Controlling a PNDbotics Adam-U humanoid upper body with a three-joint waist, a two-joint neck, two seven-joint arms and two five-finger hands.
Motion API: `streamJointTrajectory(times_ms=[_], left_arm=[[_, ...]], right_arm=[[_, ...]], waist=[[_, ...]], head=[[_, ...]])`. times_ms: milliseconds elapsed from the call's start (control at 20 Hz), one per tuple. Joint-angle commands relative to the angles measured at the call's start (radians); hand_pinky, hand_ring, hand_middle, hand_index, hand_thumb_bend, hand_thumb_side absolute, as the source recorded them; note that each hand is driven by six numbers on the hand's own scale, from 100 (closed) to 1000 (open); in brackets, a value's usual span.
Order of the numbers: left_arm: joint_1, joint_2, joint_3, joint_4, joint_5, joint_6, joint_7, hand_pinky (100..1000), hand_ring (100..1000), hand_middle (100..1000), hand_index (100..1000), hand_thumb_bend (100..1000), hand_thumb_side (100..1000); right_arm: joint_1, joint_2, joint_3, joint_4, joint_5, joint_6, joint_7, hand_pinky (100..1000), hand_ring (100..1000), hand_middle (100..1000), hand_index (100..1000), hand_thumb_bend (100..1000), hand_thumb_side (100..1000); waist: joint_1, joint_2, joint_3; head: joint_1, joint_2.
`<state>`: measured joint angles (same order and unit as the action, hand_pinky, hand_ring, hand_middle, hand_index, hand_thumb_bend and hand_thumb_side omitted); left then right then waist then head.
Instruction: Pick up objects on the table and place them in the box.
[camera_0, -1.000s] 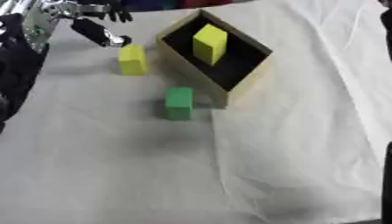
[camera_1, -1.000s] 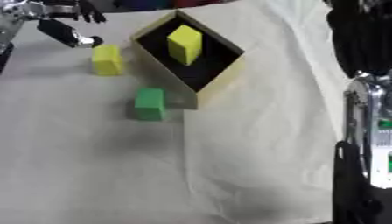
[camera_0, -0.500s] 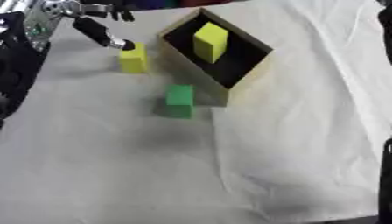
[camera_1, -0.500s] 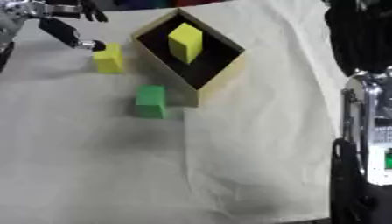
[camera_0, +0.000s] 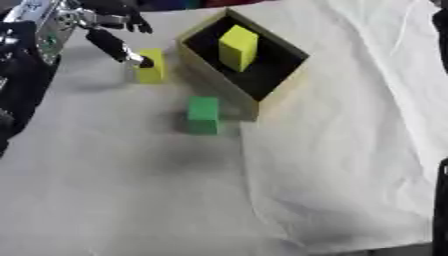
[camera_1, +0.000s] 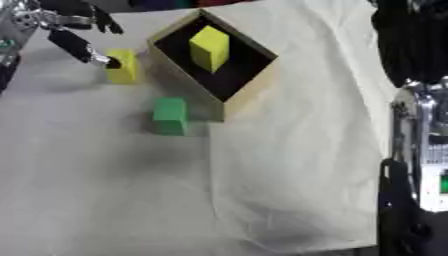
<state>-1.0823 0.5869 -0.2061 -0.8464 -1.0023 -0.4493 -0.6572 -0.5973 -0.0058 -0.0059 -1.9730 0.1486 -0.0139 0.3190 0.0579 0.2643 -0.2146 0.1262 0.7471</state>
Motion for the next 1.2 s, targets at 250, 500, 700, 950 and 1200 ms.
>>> streamJointTrajectory(times_ms=[250,500,700,950,1200], left_arm=[[-0.010,0.007,0.002,0.010,-0.028,-0.124,-0.090,784,837,832,936,495,817],[-0.009,-0.003,0.002,0.017,-0.051,-0.121,-0.076,780,834,827,929,502,810],[-0.006,-0.009,0.005,0.029,-0.075,-0.118,-0.061,775,831,816,920,488,791],[-0.007,-0.015,0.014,0.039,-0.110,-0.105,-0.026,762,821,793,898,463,723],[-0.006,-0.021,0.017,0.045,-0.143,-0.094,0.019,731,792,723,844,404,640]], right_arm=[[-0.010,-0.003,-0.001,-0.022,0.001,0.003,-0.002,787,778,590,722,100,1000],[-0.013,-0.001,-0.001,-0.022,0.000,0.003,-0.001,787,778,590,722,100,1000],[-0.015,0.001,-0.002,-0.023,0.000,0.004,-0.001,787,778,590,722,100,1000],[-0.016,0.004,-0.002,-0.025,-0.001,0.005,0.000,788,778,590,722,100,1000],[-0.016,0.005,-0.002,-0.027,-0.003,0.005,0.001,788,779,590,722,100,1000]], waist=[[-0.003,-0.017,-0.003],[-0.004,-0.012,-0.007],[-0.005,-0.008,-0.010],[-0.007,-0.004,-0.012],[-0.009,-0.001,-0.012]], head=[[0.006,-0.007],[0.011,-0.014],[0.013,-0.018],[0.017,-0.024],[0.018,-0.025]])
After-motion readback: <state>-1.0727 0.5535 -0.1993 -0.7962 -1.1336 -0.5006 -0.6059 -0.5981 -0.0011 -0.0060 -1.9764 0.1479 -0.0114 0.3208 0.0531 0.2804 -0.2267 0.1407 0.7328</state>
